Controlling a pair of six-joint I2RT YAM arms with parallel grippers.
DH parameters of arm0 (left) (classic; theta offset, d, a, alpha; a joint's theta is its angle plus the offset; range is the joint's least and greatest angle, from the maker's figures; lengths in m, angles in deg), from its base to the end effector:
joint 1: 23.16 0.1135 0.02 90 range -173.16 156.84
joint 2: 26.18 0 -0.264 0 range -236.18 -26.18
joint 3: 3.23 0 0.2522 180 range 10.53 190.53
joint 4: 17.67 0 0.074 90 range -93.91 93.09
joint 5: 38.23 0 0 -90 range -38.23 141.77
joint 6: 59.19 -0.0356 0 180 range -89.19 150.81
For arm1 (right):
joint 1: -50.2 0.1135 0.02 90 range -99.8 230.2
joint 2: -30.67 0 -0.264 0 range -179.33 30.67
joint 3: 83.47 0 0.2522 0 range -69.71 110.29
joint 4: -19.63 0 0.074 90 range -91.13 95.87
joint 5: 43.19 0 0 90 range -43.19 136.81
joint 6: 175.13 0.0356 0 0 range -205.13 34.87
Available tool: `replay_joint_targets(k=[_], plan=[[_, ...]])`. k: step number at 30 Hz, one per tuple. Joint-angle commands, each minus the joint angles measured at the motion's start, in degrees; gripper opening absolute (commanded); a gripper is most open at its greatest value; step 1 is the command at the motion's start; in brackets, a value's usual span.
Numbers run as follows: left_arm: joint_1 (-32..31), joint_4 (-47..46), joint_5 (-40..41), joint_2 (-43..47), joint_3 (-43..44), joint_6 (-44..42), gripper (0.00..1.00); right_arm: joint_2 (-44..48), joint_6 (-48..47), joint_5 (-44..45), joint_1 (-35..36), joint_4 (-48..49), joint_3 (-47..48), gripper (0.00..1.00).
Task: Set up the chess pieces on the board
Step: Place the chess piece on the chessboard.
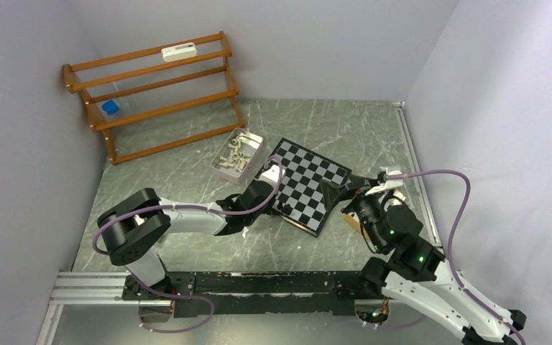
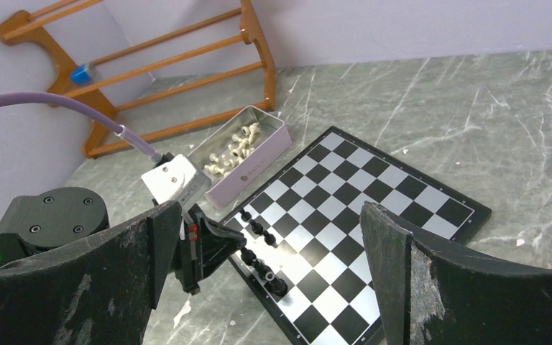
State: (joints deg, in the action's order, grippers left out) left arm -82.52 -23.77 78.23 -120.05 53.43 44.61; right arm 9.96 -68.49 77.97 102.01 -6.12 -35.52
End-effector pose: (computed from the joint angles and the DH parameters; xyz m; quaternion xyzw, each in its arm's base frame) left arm 0.1815 -0.2753 0.1697 0.2245 0.8252 -0.1251 0.5031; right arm 0.0774 0.0686 0.3250 -0.0197 0.6989 0.2331 0.6759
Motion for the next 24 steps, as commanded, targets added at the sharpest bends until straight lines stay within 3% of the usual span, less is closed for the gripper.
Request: replay_joint_targets(k=[1,15,24], plan=[[-0.4,-3.8,0.1,-0.5,-0.4,-0.2,0.05,0.7,-0.8,1.4,0.2,-0.7,1.7,1.0],[-0.8,-2.7,1.1,-0.3,0.0,-0.1,0.27,1.3,-0.4,1.4,0.2,-0.8,1.0,1.0],[-0.9,7.9,2.4,2.7,6.4,6.1,0.44,-0.7,6.6,2.2,0.2,-3.9,0.5,1.0]])
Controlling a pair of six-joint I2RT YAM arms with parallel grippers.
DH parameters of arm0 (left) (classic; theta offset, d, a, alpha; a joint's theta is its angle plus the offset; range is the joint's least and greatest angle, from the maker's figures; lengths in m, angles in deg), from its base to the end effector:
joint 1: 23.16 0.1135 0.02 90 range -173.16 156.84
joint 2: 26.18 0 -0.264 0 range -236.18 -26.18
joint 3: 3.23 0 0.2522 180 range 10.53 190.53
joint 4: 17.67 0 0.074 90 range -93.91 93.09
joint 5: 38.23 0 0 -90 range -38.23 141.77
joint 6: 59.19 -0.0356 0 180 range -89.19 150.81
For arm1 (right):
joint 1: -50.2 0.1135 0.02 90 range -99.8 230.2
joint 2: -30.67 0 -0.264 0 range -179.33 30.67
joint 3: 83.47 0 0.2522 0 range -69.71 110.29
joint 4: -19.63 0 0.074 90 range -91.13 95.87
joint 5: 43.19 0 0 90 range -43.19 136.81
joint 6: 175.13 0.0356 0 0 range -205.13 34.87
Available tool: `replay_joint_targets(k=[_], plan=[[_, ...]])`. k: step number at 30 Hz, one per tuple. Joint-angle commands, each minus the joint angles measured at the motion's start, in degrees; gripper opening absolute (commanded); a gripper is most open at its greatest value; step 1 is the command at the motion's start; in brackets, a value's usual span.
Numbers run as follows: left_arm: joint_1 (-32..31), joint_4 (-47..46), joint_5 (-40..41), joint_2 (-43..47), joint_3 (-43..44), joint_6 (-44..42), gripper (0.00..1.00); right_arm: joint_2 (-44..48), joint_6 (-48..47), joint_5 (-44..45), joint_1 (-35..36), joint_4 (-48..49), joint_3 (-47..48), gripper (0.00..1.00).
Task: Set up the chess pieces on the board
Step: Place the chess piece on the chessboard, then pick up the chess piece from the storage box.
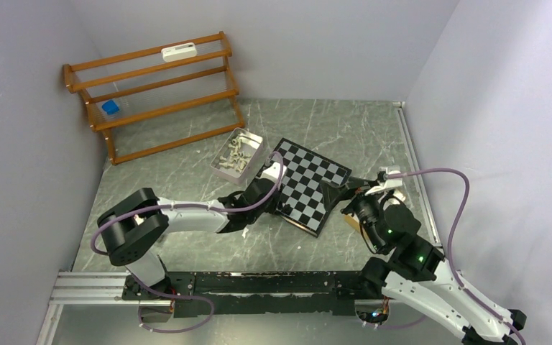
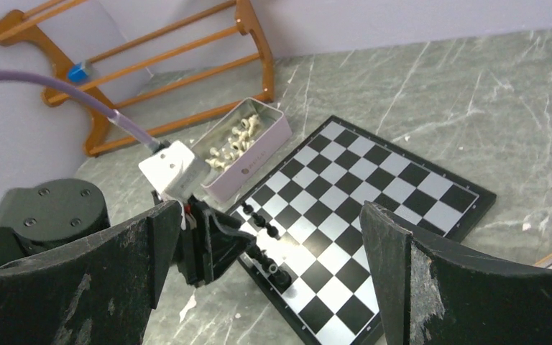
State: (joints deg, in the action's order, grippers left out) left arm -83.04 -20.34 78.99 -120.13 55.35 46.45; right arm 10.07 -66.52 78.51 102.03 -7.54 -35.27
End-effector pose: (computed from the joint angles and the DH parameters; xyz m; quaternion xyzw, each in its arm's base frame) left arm 0.1811 -0.2796 0.1738 0.2166 0.8326 -0.1221 0.4949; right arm 0.0769 0.0676 0.3240 -0.0080 0.7048 0.2366 0.6687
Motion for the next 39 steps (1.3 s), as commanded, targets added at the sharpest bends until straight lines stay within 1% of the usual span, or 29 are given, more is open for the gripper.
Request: replay_joint_targets(k=[1,4,6,8,11,12,13,14,19,22,24,25,26,27,29,30,32,33,35,36,39], plan=[[-0.4,6.5,1.7,3.2,5.7,5.6,0.45,-1.3,6.2,2.1,0.2,-3.2,0.4,1.0],[-0.1,12.0,1.4,4.4,9.3,8.4,0.52,-3.0,8.4,2.9,0.2,-4.7,0.8,1.0],[0.5,14.9,-0.5,5.7,11.1,9.7,0.54,-4.2,10.3,3.3,0.1,-5.8,1.3,1.0],[1.7,18.0,-3.8,7.6,12.5,11.5,0.57,-5.6,13.3,2.8,0.2,-8.2,2.0,1.0],[5.1,22.7,-10.0,11.3,14.5,13.6,0.68,-9.0,18.9,5.1,0.2,-12.9,3.9,1.0],[6.4,24.0,-12.2,12.5,15.0,13.5,0.78,-10.4,20.9,7.2,0.2,-14.9,4.9,1.0],[7.2,25.8,-13.4,13.7,15.4,12.7,0.96,-12.0,22.3,8.5,0.2,-17.0,5.9,1.0],[7.4,27.2,-13.7,15.0,16.0,11.6,0.98,-13.7,22.7,9.8,0.2,-18.4,6.8,1.0],[7.5,34.0,-15.9,19.9,19.9,5.5,0.98,-21.3,26.6,17.5,-0.2,-27.0,13.2,1.0],[7.6,37.5,-16.6,22.1,20.9,1.9,0.98,-25.9,28.0,19.3,-2.8,-30.8,17.3,1.0],[7.6,39.0,-15.8,23.8,20.5,0.0,0.98,-29.0,25.8,16.8,-7.3,-30.2,18.6,1.0],[7.5,39.3,-15.9,24.6,20.3,-1.0,0.98,-30.0,24.1,12.7,-10.7,-29.4,18.8,1.0],[7.6,39.6,-16.3,25.6,19.9,-1.9,0.98,-30.9,22.5,10.2,-15.0,-28.2,18.6,1.0],[7.5,39.6,-16.8,26.4,19.5,-2.8,0.99,-31.7,21.5,5.3,-19.3,-27.8,18.3,1.0],[7.6,39.3,-17.6,27.7,18.3,-5.2,0.99,-32.2,19.4,-1.4,-28.4,-26.6,17.1,0.99],[7.6,38.4,-17.9,28.3,17.4,-6.6,0.99,-32.2,18.4,-3.9,-33.0,-26.0,16.4,0.98],[7.6,37.6,-18.3,28.9,15.2,-9.0,0.99,-32.0,16.9,-6.6,-38.3,-24.9,15.2,0.94],[7.6,37.8,-18.6,28.9,14.4,-9.6,0.99,-32.0,16.4,-7.0,-40.2,-24.2,14.4,0.87],[7.5,39.5,-19.3,28.3,13.6,-10.6,0.99,-31.9,16.1,-6.9,-43.3,-22.8,13.0,0.57],[7.5,40.7,-19.1,27.8,13.7,-10.6,0.99,-32.3,15.9,-6.0,-44.4,-22.2,12.5,0.49],[7.5,42.5,-18.6,27.1,13.7,-11.2,0.99,-34.8,15.5,-4.5,-47.7,-20.8,10.9,0.47]])
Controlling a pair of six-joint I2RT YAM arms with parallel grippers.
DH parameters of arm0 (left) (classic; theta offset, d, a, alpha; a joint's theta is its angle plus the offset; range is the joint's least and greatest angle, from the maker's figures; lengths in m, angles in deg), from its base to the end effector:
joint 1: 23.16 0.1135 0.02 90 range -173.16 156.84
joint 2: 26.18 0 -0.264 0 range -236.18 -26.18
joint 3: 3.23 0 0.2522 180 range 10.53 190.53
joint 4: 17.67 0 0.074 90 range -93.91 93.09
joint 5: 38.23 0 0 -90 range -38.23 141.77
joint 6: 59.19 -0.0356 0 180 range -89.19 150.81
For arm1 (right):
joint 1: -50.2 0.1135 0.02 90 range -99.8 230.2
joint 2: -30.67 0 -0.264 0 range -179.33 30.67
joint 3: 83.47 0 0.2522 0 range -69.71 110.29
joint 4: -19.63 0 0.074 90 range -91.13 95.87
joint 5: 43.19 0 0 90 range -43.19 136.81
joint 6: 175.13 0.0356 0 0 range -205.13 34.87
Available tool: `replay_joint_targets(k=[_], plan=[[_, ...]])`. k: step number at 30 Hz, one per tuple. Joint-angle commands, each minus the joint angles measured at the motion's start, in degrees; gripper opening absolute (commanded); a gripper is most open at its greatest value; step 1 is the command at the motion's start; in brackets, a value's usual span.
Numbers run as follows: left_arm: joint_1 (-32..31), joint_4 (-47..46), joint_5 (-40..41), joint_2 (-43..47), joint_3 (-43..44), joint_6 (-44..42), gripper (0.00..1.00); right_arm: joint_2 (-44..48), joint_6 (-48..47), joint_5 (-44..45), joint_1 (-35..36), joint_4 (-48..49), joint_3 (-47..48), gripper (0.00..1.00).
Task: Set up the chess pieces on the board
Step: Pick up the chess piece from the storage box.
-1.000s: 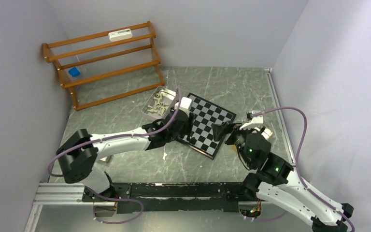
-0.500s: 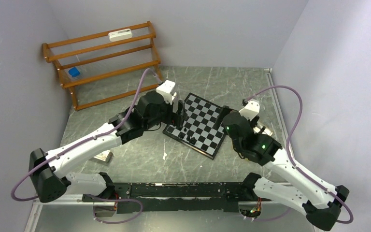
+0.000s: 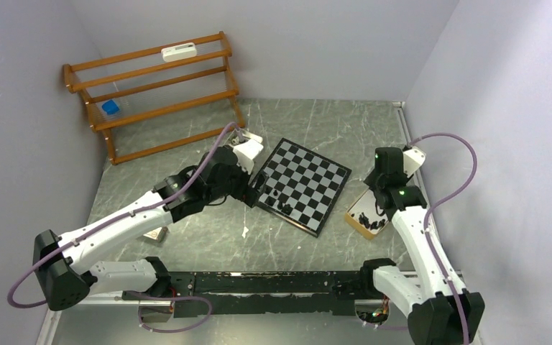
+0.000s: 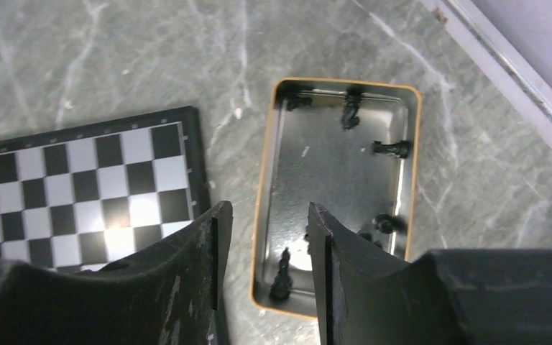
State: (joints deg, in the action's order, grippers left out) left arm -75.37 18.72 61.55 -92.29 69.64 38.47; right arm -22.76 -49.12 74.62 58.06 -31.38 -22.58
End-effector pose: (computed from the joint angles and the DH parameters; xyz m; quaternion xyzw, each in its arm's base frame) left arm 0.1631 -0.2005 0.3306 0.2868 0.8132 -0.1861 0.4709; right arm 0.1897 0.0094 0.2856 0.3089 0.8422 -0.0619 0.4376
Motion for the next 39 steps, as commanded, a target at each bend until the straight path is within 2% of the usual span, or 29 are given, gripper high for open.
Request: replay_joint_targets(k=[1,5,9,13,17,25,32,39], plan=[[-0.1,3.6,-0.9,-0.8,-0.8,-3.7,0.99,-2.9,-2.5,-1.1,-4.8,3.8,-2.5,0.46],[-0.1,4.2,-1.0,-0.5,-0.6,-3.9,0.99,-3.1,-5.7,-2.4,-8.9,11.5,-7.0,0.38],[-0.1,3.0,-2.3,1.3,-1.6,-3.8,0.99,-1.1,-4.5,-5.9,-13.3,21.5,-14.0,0.38],[-1.7,3.1,-0.8,2.0,-1.9,-3.9,0.98,-4.0,-3.2,-5.6,-16.0,28.6,-17.8,0.37],[-3.6,3.3,1.4,2.9,-2.5,-4.0,0.95,-8.2,-4.1,-5.1,-18.0,33.1,-19.5,0.37],[-4.3,3.6,3.6,4.1,-2.4,-4.0,0.96,-13.8,-6.2,-4.5,-19.9,40.0,-21.0,0.37],[-4.3,3.7,4.7,3.8,-2.3,-4.0,0.96,-21.0,-8.1,-8.1,-22.6,46.2,-21.7,0.35],[-4.2,4.0,6.6,3.4,-2.3,-4.1,0.96,-25.0,-8.2,-10.6,-22.6,48.5,-21.3,0.34]])
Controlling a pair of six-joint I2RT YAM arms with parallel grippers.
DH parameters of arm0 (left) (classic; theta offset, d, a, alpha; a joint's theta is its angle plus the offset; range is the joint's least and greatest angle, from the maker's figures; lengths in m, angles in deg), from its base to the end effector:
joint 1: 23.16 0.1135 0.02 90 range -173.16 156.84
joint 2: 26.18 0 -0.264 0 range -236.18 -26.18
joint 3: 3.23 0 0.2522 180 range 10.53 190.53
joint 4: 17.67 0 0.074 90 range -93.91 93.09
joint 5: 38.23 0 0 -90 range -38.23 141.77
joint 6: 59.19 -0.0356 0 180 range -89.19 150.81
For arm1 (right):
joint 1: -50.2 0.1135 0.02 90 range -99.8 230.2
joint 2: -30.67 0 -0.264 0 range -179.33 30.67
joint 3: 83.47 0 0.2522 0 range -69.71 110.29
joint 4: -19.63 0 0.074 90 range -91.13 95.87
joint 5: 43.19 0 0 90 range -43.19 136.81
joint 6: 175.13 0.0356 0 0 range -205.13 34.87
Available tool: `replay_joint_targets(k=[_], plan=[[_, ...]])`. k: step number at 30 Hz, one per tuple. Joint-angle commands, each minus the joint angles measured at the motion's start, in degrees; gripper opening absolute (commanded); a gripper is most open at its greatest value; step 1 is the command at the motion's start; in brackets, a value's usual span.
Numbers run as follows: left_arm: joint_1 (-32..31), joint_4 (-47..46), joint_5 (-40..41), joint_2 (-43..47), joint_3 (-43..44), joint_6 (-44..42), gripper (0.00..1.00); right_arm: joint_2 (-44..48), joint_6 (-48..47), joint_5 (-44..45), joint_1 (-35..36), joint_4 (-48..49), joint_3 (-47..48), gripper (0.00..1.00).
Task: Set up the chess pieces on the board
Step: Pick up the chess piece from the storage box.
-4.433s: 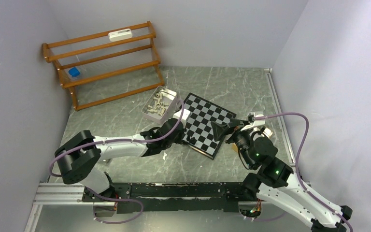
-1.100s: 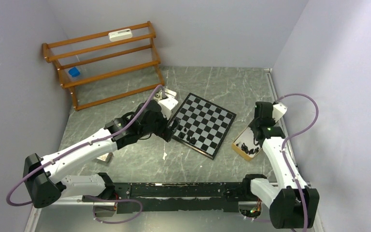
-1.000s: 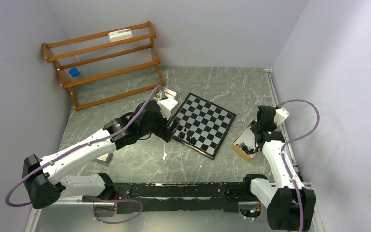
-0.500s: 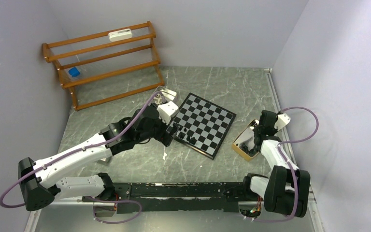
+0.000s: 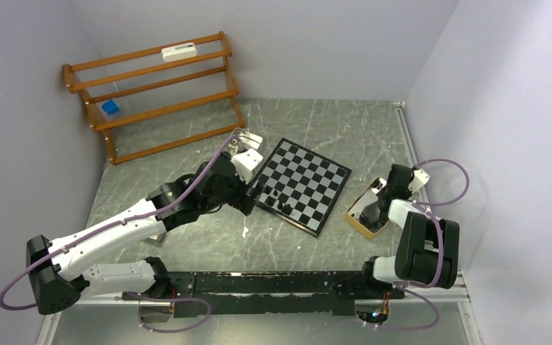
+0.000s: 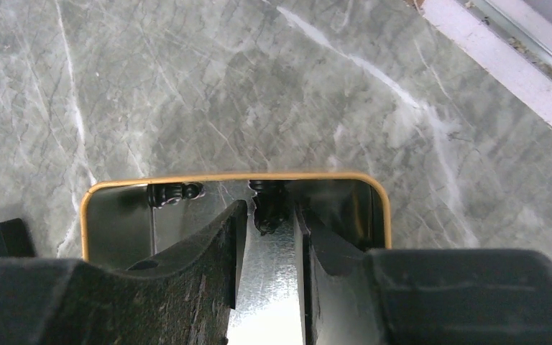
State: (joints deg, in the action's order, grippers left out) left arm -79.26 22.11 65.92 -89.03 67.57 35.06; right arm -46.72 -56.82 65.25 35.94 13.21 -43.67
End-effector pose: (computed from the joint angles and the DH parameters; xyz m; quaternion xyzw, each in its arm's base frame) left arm 0.1419 -0.1956 0.3261 0.3253 0.8061 -0.1494 0.4711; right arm 0.2296 -0.0700 0.1424 0.3882 0.8239 -0.0992 0.4007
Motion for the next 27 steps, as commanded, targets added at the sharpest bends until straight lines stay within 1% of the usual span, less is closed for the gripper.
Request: replay_joint_targets(k=[1,7,15,19,27], plan=[[-0.4,0.6,2.5,0.1,-0.2,-0.7,0.96,-1.3,-0.5,-1.1,-0.4,3.8,0.0,0.34],[-0.3,0.7,3.5,-0.3,-0.2,-0.4,0.96,-3.2,-0.1,-0.2,-0.6,4.2,0.2,0.32],[-0.2,0.7,5.4,-0.2,-0.3,-0.2,0.96,-6.0,0.1,0.6,-1.0,3.0,1.3,0.21],[-0.3,0.9,6.5,0.0,-0.3,0.4,0.95,-4.4,0.4,-0.9,-1.0,2.1,1.4,0.16],[1.0,1.1,6.7,-1.3,-0.1,2.9,0.92,0.2,3.2,-1.5,-1.0,-6.0,3.3,0.13]])
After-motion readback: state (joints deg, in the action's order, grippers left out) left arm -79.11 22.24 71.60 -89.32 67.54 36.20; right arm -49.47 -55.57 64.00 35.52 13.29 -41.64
